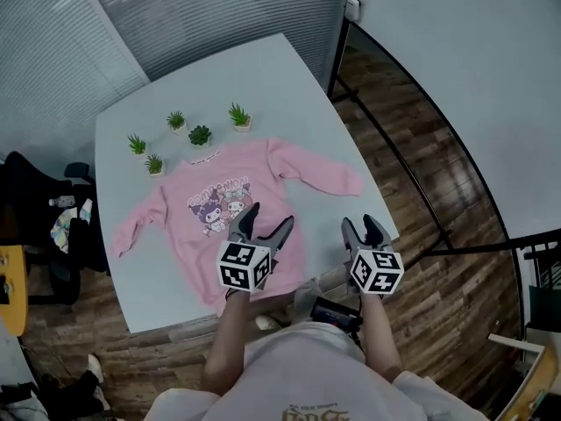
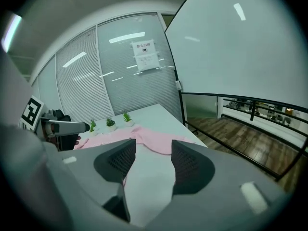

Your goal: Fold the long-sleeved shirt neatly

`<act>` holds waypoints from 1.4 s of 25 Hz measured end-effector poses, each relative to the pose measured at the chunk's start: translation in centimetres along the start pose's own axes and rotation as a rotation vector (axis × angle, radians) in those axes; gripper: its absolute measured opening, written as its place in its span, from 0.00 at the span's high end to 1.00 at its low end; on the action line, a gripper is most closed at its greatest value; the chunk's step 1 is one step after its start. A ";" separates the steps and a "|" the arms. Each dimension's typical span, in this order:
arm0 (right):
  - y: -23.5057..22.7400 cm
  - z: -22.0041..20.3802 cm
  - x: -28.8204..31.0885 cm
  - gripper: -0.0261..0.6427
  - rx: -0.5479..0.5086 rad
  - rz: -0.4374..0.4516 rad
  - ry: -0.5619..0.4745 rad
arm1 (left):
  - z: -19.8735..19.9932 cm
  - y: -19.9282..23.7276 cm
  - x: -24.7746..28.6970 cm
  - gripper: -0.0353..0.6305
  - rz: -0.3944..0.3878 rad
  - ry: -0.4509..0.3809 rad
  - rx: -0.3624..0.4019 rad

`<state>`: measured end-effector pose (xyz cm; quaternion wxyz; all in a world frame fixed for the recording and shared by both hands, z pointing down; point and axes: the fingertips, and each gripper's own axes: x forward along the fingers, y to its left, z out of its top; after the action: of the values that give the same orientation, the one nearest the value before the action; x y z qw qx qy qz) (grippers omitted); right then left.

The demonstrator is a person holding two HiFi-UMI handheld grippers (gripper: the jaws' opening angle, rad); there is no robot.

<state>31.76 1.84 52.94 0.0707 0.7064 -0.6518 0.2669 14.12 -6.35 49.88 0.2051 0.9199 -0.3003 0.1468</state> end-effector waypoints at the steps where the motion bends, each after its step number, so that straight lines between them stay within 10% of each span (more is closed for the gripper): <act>1: -0.5 -0.1 0.5 0.60 -0.004 -0.007 0.008 | 0.0 0.1 0.5 0.41 0.001 0.005 -0.002; 35: -9.3 -5.1 13.9 0.60 -0.002 -0.102 0.242 | -3.1 1.9 12.2 0.43 0.093 0.160 -0.050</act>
<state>39.28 -6.83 66.10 0.1630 0.7013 -0.6019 0.3455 21.99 -12.30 57.91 0.2443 0.8849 -0.3290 0.2217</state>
